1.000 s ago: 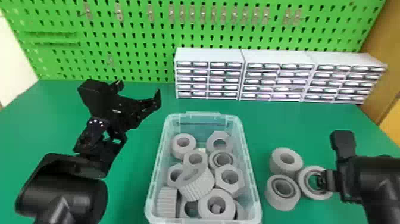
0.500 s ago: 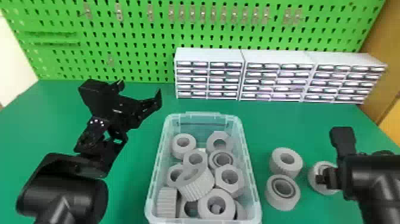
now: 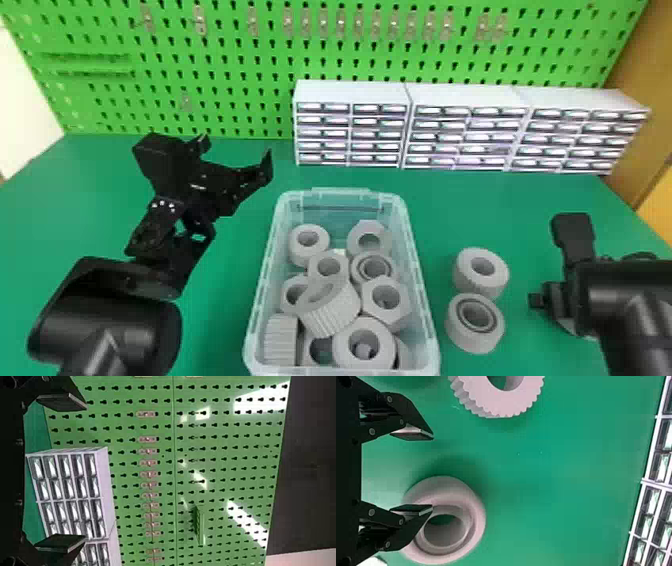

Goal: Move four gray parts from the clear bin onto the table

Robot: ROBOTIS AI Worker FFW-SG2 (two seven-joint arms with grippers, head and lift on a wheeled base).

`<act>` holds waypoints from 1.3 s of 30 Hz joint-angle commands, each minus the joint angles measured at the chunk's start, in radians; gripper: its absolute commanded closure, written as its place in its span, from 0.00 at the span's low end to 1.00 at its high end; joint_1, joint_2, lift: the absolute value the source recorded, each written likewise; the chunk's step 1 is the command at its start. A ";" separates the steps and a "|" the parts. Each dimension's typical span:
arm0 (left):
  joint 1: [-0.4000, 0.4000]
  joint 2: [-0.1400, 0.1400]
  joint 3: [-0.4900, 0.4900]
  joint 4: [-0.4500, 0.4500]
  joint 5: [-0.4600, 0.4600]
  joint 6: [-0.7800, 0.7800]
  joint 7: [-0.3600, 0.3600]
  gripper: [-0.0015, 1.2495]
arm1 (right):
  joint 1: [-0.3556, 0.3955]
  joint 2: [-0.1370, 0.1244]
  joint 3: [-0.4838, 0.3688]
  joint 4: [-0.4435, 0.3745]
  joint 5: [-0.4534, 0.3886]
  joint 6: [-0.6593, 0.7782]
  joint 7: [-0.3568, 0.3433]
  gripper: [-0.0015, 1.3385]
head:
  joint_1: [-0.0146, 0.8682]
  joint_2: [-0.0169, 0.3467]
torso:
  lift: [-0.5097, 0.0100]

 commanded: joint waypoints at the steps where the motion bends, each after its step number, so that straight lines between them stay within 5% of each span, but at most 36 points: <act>1: 0.000 0.000 -0.001 0.000 0.000 0.000 0.000 0.10 | -0.001 0.000 0.013 0.003 -0.004 -0.010 0.000 0.45 | 0.78 0.14 | 0.89; 23: 0.000 0.000 0.002 0.000 0.000 0.000 0.000 0.10 | -0.038 -0.012 0.108 -0.063 -0.019 -0.027 0.002 0.42 | 0.78 0.14 | 0.89; 39: 0.002 0.000 0.004 0.000 0.002 -0.001 0.000 0.10 | -0.084 -0.031 0.239 -0.152 -0.107 -0.056 0.002 0.39 | 0.78 0.14 | 0.89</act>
